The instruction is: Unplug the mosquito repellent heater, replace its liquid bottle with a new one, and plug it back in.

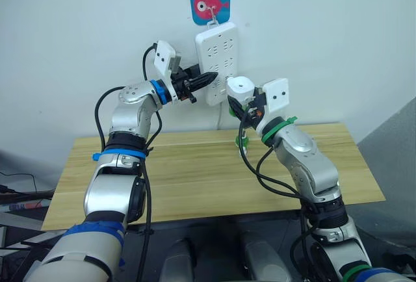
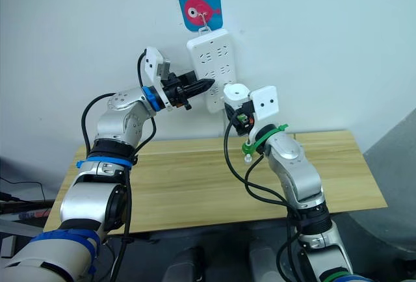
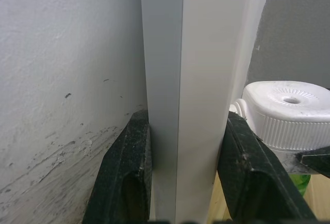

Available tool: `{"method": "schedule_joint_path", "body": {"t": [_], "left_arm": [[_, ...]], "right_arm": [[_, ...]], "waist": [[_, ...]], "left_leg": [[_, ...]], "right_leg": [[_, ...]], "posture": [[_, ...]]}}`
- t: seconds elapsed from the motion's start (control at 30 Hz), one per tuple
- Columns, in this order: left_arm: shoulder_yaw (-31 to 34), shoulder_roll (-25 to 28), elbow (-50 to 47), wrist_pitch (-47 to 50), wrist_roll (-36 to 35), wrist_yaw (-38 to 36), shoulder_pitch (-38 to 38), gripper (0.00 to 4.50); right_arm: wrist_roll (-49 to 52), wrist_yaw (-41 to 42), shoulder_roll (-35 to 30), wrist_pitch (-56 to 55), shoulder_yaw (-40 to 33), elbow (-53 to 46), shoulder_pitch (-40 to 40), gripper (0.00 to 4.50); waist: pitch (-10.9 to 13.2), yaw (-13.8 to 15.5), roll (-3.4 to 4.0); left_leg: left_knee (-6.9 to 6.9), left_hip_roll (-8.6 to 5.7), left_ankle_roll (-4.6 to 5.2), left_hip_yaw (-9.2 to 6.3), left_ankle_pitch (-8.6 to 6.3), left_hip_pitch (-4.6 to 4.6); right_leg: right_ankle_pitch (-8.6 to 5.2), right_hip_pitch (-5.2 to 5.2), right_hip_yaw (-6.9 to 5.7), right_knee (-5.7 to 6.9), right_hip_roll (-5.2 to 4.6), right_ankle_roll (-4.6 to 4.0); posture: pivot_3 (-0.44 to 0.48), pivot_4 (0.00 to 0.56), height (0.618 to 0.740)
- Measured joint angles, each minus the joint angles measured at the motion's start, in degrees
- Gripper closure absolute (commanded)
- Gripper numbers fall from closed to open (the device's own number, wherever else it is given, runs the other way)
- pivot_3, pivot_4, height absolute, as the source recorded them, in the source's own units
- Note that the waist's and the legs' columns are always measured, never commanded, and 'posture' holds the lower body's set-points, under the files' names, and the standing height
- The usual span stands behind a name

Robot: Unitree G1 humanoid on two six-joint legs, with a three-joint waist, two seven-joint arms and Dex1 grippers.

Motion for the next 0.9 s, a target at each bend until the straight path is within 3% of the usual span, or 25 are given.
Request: {"method": "schedule_joint_path", "body": {"t": [0.7,0.83,0.9], "left_arm": [[2.7,0.9,-4.3,4.9,0.0,1.0,2.5,3.15],[2.6,0.2,-4.2,3.8,0.2,1.2,2.5,3.15],[2.4,0.1,-4.1,2.8,0.3,0.8,2.5,3.15]], "right_arm": [[0.3,5.5,2.9,-1.7,-2.6,13.6,-8.6,1.50],[0.4,5.2,2.7,-0.9,-3.6,12.6,-8.5,0.16],[0.3,5.4,2.1,0.6,-3.1,9.5,-7.6,0.07]], "waist": [[0.0,-1.7,0.00],[0.0,-1.5,0.00],[0.0,-1.3,0.00]], "left_leg": [[0.34,0.05,0.01,-0.01,0.05,0.15],[0.34,0.02,0.01,-0.02,0.04,0.10],[0.25,0.00,-0.01,-0.04,0.01,0.04]], "right_leg": [[0.00,-0.02,0.06,0.57,0.09,0.00],[-0.01,-0.02,0.05,0.54,0.06,0.00],[-0.01,-0.06,0.01,0.48,0.03,0.00]], "posture": [[-0.145,0.187,0.740],[-0.140,0.187,0.740],[-0.125,0.184,0.740]]}}
